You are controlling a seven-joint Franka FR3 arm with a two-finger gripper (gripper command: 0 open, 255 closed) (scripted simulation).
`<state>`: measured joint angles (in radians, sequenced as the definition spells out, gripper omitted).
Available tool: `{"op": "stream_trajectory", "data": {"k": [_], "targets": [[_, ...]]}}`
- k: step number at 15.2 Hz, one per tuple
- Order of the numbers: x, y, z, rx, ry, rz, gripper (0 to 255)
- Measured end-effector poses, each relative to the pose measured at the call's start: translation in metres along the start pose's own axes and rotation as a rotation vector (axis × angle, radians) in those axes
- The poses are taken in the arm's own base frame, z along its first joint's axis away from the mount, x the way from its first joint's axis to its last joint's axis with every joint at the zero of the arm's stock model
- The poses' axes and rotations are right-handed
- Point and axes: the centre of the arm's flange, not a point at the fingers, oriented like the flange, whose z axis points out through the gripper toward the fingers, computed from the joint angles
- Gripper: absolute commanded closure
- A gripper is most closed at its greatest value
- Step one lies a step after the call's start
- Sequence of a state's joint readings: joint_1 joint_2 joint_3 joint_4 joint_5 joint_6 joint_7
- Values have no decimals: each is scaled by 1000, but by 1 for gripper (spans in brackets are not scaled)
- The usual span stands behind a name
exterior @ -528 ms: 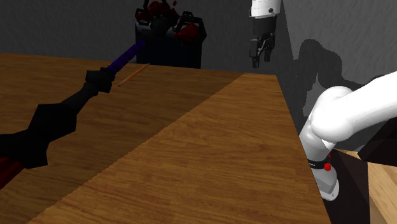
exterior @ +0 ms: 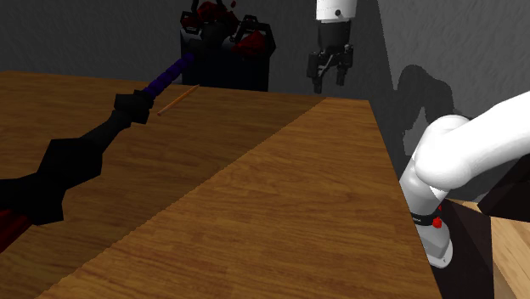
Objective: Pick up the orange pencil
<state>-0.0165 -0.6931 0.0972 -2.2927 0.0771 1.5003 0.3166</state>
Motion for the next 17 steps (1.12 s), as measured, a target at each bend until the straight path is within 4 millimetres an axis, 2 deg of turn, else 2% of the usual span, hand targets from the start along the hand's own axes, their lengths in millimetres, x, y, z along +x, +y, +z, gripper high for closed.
{"op": "stream_trajectory", "data": {"k": [2, 5, 8, 14, 17], "targets": [[2, -26, -1, 6, 18, 58, 0], [11, -55, -10, -27, 69, 153, 0], [16, -96, -16, 18, 79, 236, 0], [46, -170, -28, 44, 130, 410, 0], [64, -198, -38, 53, 158, 499, 0]]}}
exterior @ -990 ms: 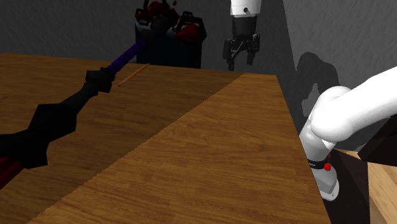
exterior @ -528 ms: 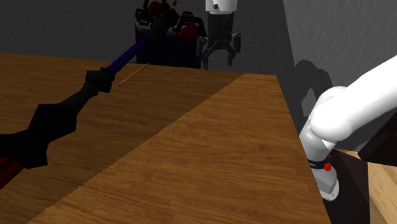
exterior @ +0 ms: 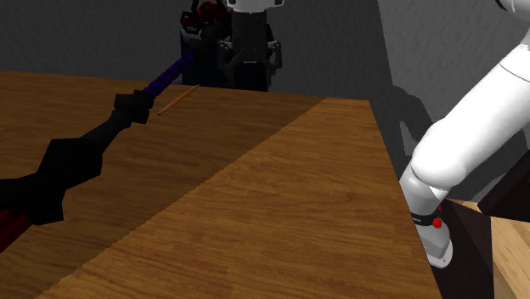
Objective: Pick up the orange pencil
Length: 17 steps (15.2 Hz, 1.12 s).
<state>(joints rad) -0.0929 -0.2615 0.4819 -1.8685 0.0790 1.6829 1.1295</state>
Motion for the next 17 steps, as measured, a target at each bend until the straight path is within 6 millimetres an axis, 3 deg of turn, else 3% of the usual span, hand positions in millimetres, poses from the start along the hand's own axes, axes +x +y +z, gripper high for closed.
{"op": "stream_trajectory", "data": {"k": [11, 17], "targets": [[15, -139, -19, 34, 58, 301, 0], [18, -146, -3, 47, 38, 346, 0]]}}
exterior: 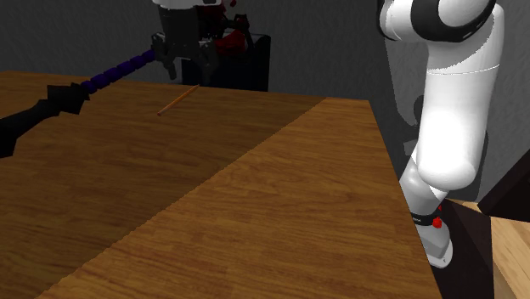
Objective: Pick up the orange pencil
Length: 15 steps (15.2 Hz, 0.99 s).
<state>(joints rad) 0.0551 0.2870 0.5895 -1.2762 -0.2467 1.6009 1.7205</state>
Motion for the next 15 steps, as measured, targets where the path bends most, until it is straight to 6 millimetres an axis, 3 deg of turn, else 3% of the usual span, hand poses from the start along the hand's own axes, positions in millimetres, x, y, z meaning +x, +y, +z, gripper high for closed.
{"op": "stream_trajectory", "data": {"k": [3, 4, 7, 15], "targets": [[-3, 1, 9, 27, 38, -5, 0], [-4, 1, 9, 27, 46, -5, 255], [6, -2, 14, 21, 69, 10, 255], [10, -1, 14, 15, 73, 11, 255]]}}
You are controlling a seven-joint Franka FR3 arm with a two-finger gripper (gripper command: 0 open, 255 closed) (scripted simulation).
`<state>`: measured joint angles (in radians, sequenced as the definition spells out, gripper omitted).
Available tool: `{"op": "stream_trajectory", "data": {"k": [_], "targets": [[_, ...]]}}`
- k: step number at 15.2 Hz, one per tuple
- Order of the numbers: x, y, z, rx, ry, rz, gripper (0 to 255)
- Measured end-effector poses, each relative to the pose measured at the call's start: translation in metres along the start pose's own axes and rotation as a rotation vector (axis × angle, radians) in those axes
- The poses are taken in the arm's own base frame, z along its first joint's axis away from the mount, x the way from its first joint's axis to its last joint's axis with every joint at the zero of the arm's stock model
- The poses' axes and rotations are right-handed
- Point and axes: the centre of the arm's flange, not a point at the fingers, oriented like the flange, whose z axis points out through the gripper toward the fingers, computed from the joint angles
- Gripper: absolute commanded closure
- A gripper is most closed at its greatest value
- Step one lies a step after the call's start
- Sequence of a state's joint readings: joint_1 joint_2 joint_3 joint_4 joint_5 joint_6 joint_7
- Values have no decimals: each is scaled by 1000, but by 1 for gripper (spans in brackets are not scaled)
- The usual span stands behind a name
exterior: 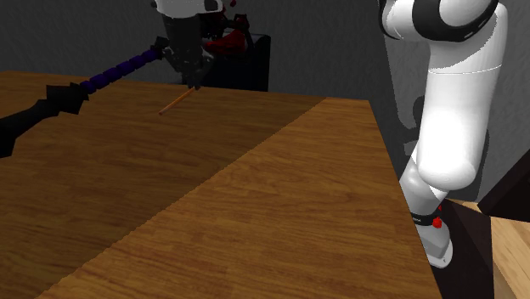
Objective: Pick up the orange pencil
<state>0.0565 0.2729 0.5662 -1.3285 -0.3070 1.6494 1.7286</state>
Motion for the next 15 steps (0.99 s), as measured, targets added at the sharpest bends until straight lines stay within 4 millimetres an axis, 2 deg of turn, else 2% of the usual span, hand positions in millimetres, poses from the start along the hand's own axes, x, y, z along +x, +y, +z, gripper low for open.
{"op": "stream_trajectory", "data": {"k": [3, 15], "targets": [[5, -3, -7, -7, 2, 4, 255], [15, -9, -67, -8, 3, 6, 255]]}}
